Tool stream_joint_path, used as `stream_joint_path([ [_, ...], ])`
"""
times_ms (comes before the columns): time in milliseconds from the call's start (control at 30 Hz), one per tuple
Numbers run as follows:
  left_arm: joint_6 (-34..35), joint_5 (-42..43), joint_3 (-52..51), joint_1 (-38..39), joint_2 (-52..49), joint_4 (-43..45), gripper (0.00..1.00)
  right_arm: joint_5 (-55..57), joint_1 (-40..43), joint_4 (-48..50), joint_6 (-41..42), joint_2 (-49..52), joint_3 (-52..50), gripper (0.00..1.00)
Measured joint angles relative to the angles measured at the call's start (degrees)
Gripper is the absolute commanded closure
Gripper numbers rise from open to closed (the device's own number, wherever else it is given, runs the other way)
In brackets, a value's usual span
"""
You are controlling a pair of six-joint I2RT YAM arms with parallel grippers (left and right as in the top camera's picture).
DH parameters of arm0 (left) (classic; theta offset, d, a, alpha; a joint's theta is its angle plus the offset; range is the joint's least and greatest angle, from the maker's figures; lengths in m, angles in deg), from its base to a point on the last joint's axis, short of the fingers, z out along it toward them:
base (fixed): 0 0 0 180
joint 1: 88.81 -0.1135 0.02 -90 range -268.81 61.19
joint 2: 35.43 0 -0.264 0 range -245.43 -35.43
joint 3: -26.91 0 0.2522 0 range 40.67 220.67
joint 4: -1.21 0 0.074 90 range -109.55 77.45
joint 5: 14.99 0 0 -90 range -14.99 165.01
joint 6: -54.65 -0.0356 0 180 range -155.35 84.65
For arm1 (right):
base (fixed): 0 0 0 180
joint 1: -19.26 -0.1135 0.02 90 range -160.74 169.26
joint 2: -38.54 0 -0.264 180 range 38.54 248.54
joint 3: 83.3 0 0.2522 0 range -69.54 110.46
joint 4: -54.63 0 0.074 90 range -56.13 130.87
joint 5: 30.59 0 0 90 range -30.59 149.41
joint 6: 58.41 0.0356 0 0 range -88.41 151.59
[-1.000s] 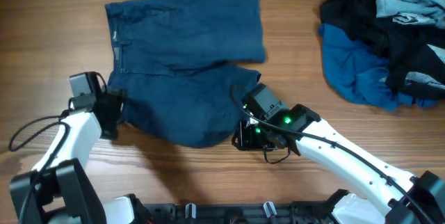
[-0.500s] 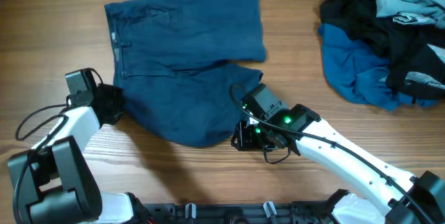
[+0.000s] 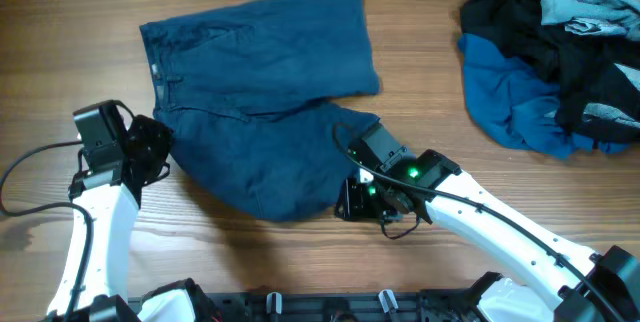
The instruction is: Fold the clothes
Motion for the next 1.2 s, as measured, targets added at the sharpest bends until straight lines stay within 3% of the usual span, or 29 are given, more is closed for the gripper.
stream_joint_path([
  [133, -0.7, -0.7, 0.0, 0.0, -0.2, -0.5, 0.96, -1.9, 0.0, -2.7, 5.5, 0.0, -0.7, 0.57],
  [300, -0.9, -1.4, 0.0, 0.0, -0.9, -0.6, 0.96, -1.1, 0.0, 13.5, 6.7, 0.1, -5.2, 0.57],
  [533, -0.9, -2.0, 0.0, 0.0, -0.9, -0.6, 0.96, 0.3, 0.2, 21.7, 2.3, 9.8, -7.6, 0.58],
  [567, -0.9, -2.0, 0.0, 0.0, -0.9, -0.6, 0.96, 0.3, 0.4, 22.1, 1.4, 10.4, -7.6, 0.64],
  [633, -0.9, -2.0, 0.0, 0.0, -0.9, -0.6, 0.96, 0.4, 2.2, 23.1, -0.8, 10.7, -7.5, 0.90],
  [667, -0.9, -2.0, 0.0, 0.0, -0.9, -0.6, 0.96, 0.4, 3.1, 23.4, -1.3, 10.7, -7.5, 0.96],
  [833, -0.9, -2.1, 0.0, 0.0, -0.9, -0.8, 0.96, 0.7, 6.8, 22.0, -3.2, 10.7, -3.3, 0.95],
  [967, -1.0, -2.9, 0.0, 0.0, -1.0, -1.0, 0.96, 2.9, 6.8, 12.1, -7.8, 10.7, 11.5, 0.95],
  [1067, -1.0, -3.3, 0.0, 0.0, -1.0, -1.0, 0.96, 5.0, 6.8, 9.9, -10.2, 10.5, 18.4, 0.96],
  [1133, -1.1, -3.5, 0.0, 0.0, -1.0, -1.0, 0.96, 5.7, 6.8, 6.7, -11.0, 10.2, 20.8, 0.88],
  [1200, -1.1, -3.7, 0.0, 0.0, -1.0, -1.0, 0.96, 5.6, 6.8, 0.8, -11.5, 10.2, 20.7, 0.69],
])
